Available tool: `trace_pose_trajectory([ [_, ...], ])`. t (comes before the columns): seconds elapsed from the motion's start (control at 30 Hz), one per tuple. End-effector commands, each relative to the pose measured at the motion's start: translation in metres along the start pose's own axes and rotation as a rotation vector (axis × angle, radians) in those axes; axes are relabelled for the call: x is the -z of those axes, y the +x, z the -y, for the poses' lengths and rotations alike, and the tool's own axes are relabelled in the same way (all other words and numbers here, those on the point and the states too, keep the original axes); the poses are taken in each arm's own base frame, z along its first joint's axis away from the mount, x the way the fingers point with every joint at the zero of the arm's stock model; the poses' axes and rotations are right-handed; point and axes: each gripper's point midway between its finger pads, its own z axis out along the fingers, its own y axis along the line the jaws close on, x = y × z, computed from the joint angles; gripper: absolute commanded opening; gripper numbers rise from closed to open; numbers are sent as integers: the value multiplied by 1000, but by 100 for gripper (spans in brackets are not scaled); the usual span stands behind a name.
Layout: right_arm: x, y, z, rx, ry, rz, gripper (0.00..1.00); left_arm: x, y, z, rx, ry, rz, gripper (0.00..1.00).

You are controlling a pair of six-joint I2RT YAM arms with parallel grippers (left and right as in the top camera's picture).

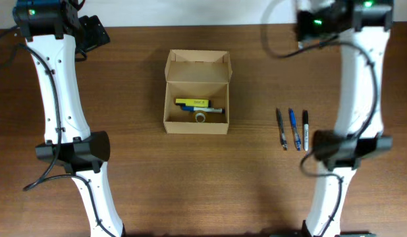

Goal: Pack container
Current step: 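Lower the whiteboard marker into the box, release, withdraw right arm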

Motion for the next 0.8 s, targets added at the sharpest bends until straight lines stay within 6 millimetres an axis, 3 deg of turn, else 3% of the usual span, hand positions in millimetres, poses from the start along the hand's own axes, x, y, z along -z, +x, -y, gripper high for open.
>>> trace_pose_trajectory([
  [0.0,43,-25,-89,334,-49,114,4,1,-2,-2,-2,-3,6,100],
  [0.07,39,-21,-124,480,-60,96,4,1,-2,-2,-2,-3,6,100],
  [0.17,14,1,-171,676,-135,12,4,1,-2,-2,-2,-3,6,100],
  [0.33,-42,48,-215,894,-250,-155,4,1,-2,-2,-2,-3,6,100],
  [0.47,-87,73,-238,962,-296,-208,4,1,-2,-2,-2,-3,6,100],
  [0.6,-126,95,-248,1013,-314,-227,4,1,-2,-2,-2,-3,6,100],
  [0.77,-153,117,-246,1011,-323,-260,4,1,-2,-2,-2,-3,6,100],
])
